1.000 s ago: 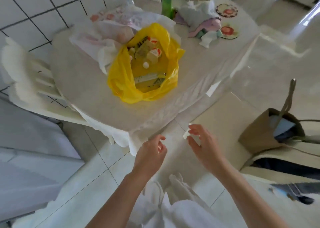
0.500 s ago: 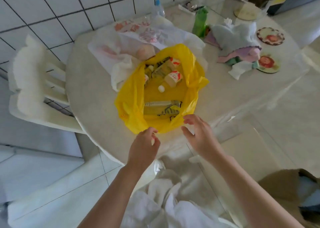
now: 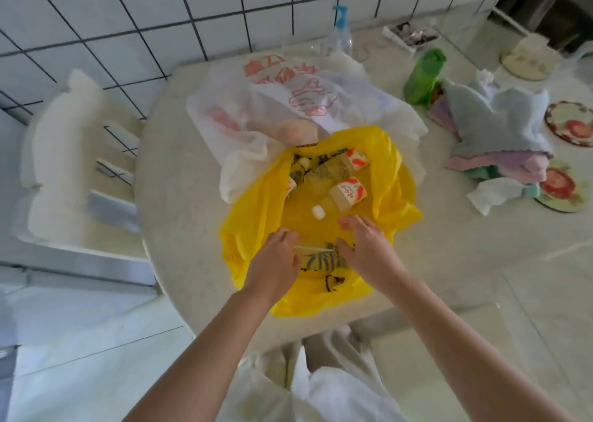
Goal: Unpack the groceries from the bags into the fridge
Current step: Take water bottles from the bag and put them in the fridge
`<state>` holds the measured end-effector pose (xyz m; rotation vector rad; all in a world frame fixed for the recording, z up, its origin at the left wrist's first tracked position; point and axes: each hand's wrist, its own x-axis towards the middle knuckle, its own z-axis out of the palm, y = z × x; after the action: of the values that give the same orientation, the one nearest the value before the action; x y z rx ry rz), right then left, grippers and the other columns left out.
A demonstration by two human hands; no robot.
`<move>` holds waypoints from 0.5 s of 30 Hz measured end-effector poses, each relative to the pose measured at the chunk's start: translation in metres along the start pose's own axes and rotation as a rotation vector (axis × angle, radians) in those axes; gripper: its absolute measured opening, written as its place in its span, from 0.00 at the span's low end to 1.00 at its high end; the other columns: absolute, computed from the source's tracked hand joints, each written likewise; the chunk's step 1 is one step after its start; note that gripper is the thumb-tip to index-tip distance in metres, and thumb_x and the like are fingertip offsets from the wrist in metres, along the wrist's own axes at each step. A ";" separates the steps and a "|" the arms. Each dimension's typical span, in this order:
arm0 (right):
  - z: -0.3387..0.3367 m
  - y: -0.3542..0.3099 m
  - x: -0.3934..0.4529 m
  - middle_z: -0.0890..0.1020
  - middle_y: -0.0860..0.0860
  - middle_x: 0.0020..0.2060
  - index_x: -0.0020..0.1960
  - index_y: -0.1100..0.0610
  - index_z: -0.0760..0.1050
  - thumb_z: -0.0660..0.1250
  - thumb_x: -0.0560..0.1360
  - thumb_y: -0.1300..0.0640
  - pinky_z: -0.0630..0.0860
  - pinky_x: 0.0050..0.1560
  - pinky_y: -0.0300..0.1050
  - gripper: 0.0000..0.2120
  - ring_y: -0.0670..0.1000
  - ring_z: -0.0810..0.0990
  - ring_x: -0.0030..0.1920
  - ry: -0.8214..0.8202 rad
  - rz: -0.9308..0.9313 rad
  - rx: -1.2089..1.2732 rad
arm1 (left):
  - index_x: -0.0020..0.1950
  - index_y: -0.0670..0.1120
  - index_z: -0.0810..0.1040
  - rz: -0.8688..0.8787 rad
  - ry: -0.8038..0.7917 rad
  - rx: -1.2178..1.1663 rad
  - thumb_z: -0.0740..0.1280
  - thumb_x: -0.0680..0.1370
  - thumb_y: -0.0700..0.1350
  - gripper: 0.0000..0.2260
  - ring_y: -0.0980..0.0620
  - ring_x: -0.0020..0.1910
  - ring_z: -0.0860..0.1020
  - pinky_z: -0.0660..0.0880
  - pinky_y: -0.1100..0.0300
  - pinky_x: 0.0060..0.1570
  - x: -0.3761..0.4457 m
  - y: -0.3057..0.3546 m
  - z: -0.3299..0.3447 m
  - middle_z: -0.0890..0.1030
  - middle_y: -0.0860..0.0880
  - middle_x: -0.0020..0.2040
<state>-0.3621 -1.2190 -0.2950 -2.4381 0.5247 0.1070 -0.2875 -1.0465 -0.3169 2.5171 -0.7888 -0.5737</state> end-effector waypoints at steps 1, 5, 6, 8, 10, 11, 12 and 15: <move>-0.002 0.004 0.009 0.75 0.52 0.61 0.66 0.56 0.70 0.64 0.78 0.55 0.72 0.56 0.45 0.17 0.54 0.74 0.61 -0.020 -0.011 -0.031 | 0.69 0.48 0.68 0.007 -0.030 0.021 0.63 0.79 0.41 0.18 0.51 0.66 0.68 0.73 0.53 0.59 0.005 0.001 0.003 0.69 0.51 0.66; -0.006 0.018 0.048 0.69 0.54 0.67 0.69 0.56 0.66 0.64 0.78 0.56 0.69 0.64 0.51 0.21 0.58 0.67 0.68 -0.113 -0.113 -0.200 | 0.73 0.49 0.62 0.018 -0.097 0.215 0.66 0.77 0.44 0.26 0.47 0.69 0.65 0.69 0.53 0.65 0.021 -0.001 0.015 0.66 0.49 0.70; -0.007 0.022 0.058 0.67 0.54 0.68 0.70 0.57 0.65 0.64 0.77 0.56 0.68 0.66 0.51 0.22 0.58 0.65 0.69 -0.126 -0.153 -0.267 | 0.74 0.49 0.62 0.003 -0.098 0.281 0.67 0.76 0.44 0.27 0.46 0.69 0.65 0.67 0.53 0.67 0.023 -0.005 0.017 0.67 0.49 0.70; -0.007 0.028 0.078 0.66 0.55 0.69 0.71 0.56 0.64 0.65 0.76 0.58 0.69 0.66 0.51 0.24 0.59 0.63 0.70 -0.129 -0.223 -0.396 | 0.74 0.50 0.62 -0.063 -0.083 0.368 0.67 0.75 0.44 0.28 0.45 0.69 0.66 0.65 0.53 0.69 0.024 -0.014 0.016 0.68 0.48 0.70; -0.007 0.031 0.096 0.67 0.54 0.68 0.70 0.55 0.65 0.65 0.76 0.60 0.69 0.66 0.50 0.24 0.59 0.63 0.70 -0.142 -0.266 -0.489 | 0.74 0.50 0.62 -0.144 -0.074 0.401 0.66 0.76 0.43 0.27 0.44 0.70 0.65 0.64 0.52 0.69 0.023 -0.025 0.011 0.67 0.48 0.70; -0.007 0.032 0.102 0.67 0.54 0.67 0.70 0.55 0.65 0.65 0.76 0.61 0.70 0.66 0.50 0.24 0.59 0.64 0.69 -0.165 -0.285 -0.525 | 0.74 0.50 0.62 -0.174 -0.085 0.418 0.65 0.77 0.42 0.26 0.44 0.70 0.65 0.64 0.52 0.69 0.022 -0.030 0.009 0.67 0.48 0.70; -0.005 0.032 0.107 0.67 0.54 0.67 0.69 0.54 0.66 0.66 0.75 0.62 0.70 0.66 0.51 0.24 0.59 0.65 0.69 -0.193 -0.307 -0.557 | 0.74 0.49 0.62 -0.194 -0.099 0.436 0.64 0.77 0.42 0.26 0.44 0.70 0.65 0.63 0.53 0.69 0.022 -0.035 0.006 0.68 0.48 0.70; 0.001 0.035 0.115 0.65 0.55 0.66 0.67 0.52 0.66 0.69 0.71 0.64 0.69 0.67 0.54 0.26 0.62 0.64 0.67 -0.240 -0.391 -0.667 | 0.74 0.50 0.62 -0.206 -0.122 0.455 0.65 0.77 0.41 0.26 0.45 0.70 0.67 0.62 0.53 0.70 0.021 -0.042 0.003 0.70 0.48 0.69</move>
<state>-0.2705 -1.2830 -0.3389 -3.0601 -0.1340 0.4639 -0.2553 -1.0289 -0.3465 3.0315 -0.7786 -0.6849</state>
